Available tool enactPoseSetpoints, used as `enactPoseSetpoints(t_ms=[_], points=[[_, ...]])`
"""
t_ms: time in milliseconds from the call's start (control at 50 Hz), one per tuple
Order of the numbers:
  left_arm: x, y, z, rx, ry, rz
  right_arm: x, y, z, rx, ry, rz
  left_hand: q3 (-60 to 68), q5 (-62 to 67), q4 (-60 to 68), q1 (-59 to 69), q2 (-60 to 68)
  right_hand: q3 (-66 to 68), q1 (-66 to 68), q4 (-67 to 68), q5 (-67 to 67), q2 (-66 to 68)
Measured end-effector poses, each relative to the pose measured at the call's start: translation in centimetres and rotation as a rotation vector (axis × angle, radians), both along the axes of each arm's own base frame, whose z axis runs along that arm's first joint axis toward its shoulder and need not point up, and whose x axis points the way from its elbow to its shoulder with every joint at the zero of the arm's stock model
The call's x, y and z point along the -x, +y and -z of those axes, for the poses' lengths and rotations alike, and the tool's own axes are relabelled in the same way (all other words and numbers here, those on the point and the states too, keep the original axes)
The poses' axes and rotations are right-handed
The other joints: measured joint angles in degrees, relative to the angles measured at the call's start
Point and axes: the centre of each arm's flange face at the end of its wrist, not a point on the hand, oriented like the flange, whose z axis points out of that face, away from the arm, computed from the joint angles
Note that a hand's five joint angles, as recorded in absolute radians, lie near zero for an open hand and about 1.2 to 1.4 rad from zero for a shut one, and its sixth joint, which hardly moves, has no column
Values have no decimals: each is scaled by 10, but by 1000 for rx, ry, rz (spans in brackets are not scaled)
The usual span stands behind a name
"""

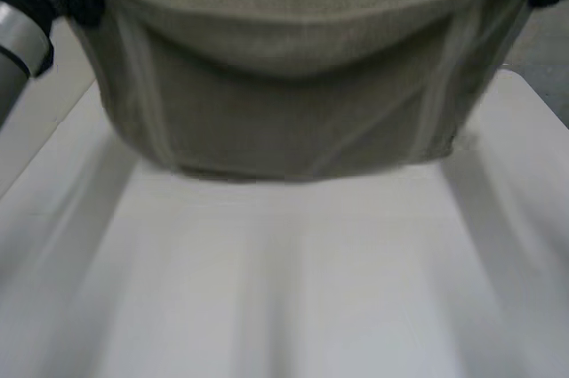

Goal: Fold the towel.

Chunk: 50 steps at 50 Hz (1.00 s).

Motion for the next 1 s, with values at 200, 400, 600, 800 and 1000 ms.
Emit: enactPoseSetpoints(t_ms=[200,400,600,800,1000], points=[[-3,25,14,-133,70,67,-3,25,31,-233,31,-70,0,0,0,0,0,3,0,0,2,0],[-32,61,74,-336,-57,3,8,59,75,-413,171,-55,0,0,0,0,0,3,0,0,2,0],[-68,100,86,-352,-82,6,42,85,68,-432,156,-54,1,0,0,0,0,3,0,0,2,0],[-66,95,114,-452,-70,49,52,74,93,-557,118,-105,1,0,0,0,0,3,0,0,2,0],[-42,64,165,-598,-113,122,40,40,159,-769,110,-127,1,0,0,0,0,3,0,0,2,0]])
